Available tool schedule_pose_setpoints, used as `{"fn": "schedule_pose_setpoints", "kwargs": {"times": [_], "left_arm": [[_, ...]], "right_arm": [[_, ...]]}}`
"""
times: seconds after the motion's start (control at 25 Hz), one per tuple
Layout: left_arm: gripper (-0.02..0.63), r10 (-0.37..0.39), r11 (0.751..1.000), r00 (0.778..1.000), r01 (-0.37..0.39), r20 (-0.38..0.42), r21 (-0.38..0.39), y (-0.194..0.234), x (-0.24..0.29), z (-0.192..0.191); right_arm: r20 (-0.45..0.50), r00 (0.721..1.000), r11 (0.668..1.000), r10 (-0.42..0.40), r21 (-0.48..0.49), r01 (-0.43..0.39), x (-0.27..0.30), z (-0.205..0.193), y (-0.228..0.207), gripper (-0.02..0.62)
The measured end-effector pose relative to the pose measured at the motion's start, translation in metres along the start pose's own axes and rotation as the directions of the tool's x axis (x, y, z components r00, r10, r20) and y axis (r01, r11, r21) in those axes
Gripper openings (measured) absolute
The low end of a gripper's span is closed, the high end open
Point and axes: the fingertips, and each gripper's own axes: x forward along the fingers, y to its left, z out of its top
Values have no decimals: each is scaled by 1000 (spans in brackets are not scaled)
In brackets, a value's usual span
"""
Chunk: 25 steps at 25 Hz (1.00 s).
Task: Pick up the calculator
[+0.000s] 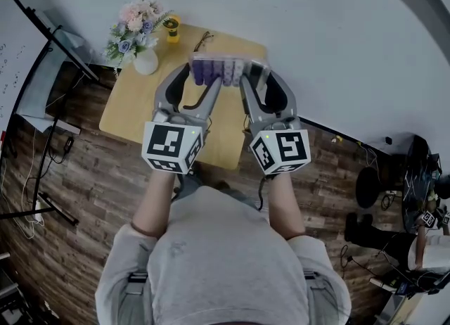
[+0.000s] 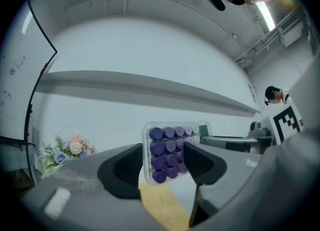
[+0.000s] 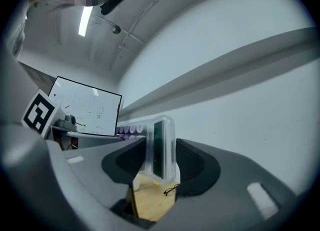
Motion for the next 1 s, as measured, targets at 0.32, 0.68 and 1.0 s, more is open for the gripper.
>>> {"fn": "schedule_pose_setpoints", "kwargs": {"times": [0.32,0.68,1.0], "left_arm": [[262,13,1000,999,-14,32,15,-23,-16,6],[262,8,999,999,-10,49,32,-45,-25,11],[262,1,999,998,-3,60,37,-55,-23,15]], "right_arm": [[36,999,1000,8,-27,-7,-27,11,3,184],[61,998,999,11,-40,-8,-50,20,0,182],[75,997,999,2,-47,1,-58,26,-5,179]]}}
